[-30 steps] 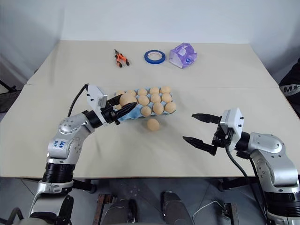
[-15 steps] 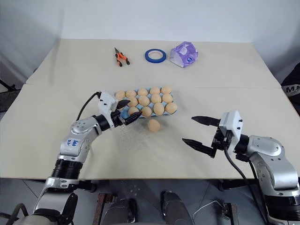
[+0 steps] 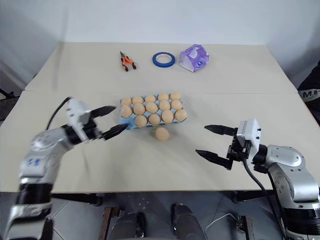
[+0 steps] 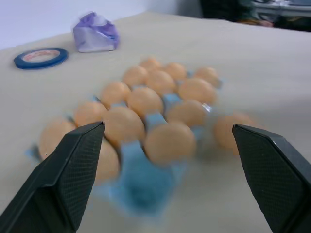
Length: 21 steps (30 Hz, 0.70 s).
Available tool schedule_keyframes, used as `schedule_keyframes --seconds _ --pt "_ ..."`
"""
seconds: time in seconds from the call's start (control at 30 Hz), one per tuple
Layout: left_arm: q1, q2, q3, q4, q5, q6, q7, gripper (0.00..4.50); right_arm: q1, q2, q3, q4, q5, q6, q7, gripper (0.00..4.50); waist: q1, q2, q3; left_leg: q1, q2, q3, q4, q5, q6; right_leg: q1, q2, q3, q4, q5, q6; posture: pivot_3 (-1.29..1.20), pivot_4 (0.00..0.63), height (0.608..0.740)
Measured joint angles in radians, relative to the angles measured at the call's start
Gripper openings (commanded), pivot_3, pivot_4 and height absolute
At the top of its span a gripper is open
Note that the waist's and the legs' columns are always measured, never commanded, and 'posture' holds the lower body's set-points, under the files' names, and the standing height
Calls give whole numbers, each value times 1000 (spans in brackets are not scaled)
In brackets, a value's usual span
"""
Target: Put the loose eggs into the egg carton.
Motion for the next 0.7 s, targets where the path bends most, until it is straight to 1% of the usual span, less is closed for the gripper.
schedule_keyframes --seconds 0.07,0.13,0.2,0.43,0.6,0.7 --pt "67 30 32 -18 -29 1 -55 4483 -4 0 3 7 0 0 6 4500 4 0 0 0 0 -1 1 0 0 0 0 -1 0 0 0 0 150 740" --pt "116 39 67 -28 -60 -10 -94 4483 -16 1 5 14 0 -1 11 4500 9 0 0 0 -1 -1 2 1 1 1 -2 -1 -1 -1 -2 0 150 740" --pt "171 44 114 -28 -87 -27 -135 4483 -30 1 8 33 -1 -1 18 4500 6 0 0 0 -1 -1 1 0 1 1 -2 0 -3 -3 -6 0 150 740" --pt "263 69 184 -20 -129 -86 -246 4483 -64 1 31 72 -3 -1 41 4500 4 0 0 -1 -1 -1 0 -1 1 2 -3 0 -6 -3 -7 0 150 740" --pt "255 57 189 -30 -141 -123 -259 4483 -82 1 33 81 -5 -1 53 4500 4 0 0 -1 -1 -1 -1 0 2 2 -2 -1 -6 -2 -5 0 150 740" --pt "214 30 143 -34 -120 -161 -241 4483 -82 0 34 86 -9 -2 56 4500 7 0 0 -1 -1 -1 -1 0 2 2 -2 -1 -6 -2 -4 0 150 740"
